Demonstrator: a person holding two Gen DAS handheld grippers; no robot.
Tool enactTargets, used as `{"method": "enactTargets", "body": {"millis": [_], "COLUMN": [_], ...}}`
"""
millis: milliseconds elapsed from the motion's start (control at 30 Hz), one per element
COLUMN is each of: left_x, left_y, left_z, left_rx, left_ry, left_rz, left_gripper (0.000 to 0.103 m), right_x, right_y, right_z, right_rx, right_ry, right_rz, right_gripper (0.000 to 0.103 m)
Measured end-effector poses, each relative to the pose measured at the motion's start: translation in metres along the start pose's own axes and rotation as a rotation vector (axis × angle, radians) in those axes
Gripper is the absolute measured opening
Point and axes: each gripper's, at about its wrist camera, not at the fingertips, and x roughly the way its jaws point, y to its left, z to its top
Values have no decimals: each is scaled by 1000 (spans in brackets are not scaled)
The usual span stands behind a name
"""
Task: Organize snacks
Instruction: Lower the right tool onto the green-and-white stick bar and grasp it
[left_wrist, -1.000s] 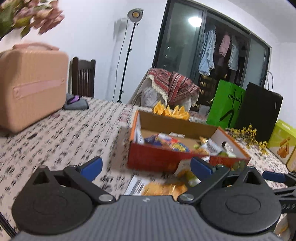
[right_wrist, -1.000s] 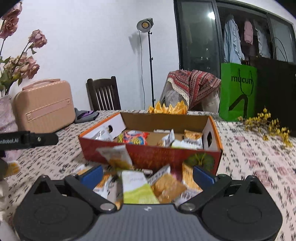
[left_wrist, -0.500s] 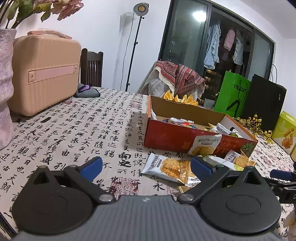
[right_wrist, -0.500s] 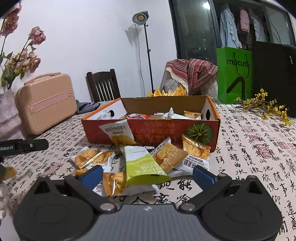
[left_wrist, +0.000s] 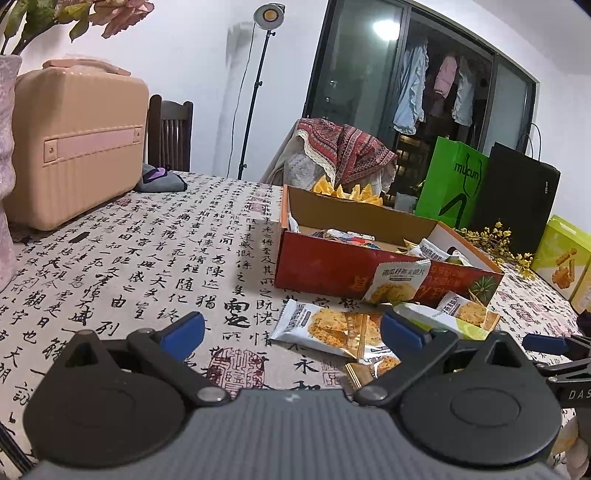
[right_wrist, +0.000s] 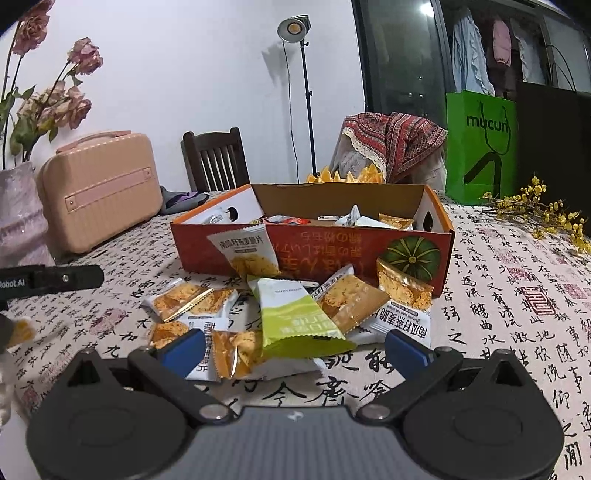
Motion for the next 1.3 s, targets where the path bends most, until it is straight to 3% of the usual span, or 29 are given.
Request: {"method": "enactTargets", "body": {"millis": [700,1300], "left_x": [14,19], "left_y": [9,17], "left_z": [-3,-4], "left_rx": [-19,-41], "left_ry": [35,46], "left_rz": [9,21], "left_gripper": [103,103], "right_x": [9,23], "right_y": [-8,-6], "right_z": [8,15], "right_rx": [30,29], "right_ry": [15,36], "right_rz": [-118,-148], "right_gripper": [103,101]}}
